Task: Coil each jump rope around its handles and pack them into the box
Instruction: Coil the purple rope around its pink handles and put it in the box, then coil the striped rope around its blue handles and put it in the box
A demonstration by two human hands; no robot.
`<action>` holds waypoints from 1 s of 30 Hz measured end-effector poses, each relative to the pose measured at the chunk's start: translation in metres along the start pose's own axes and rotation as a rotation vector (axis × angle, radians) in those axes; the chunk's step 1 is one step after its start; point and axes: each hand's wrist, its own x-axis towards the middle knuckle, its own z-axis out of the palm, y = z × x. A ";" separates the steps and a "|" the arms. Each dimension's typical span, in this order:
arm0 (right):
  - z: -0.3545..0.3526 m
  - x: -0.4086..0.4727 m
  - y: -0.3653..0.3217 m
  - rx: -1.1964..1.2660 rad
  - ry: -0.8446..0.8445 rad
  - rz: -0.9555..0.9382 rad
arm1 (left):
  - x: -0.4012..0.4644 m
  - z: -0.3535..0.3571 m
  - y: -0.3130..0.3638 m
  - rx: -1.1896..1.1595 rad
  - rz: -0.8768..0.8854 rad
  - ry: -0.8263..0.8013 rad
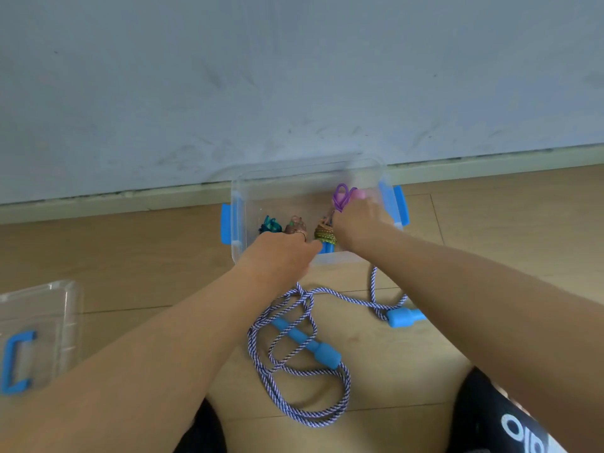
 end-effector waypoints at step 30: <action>0.108 -0.123 0.100 0.744 -0.627 0.284 | -0.039 0.087 0.102 -0.318 -0.041 -0.133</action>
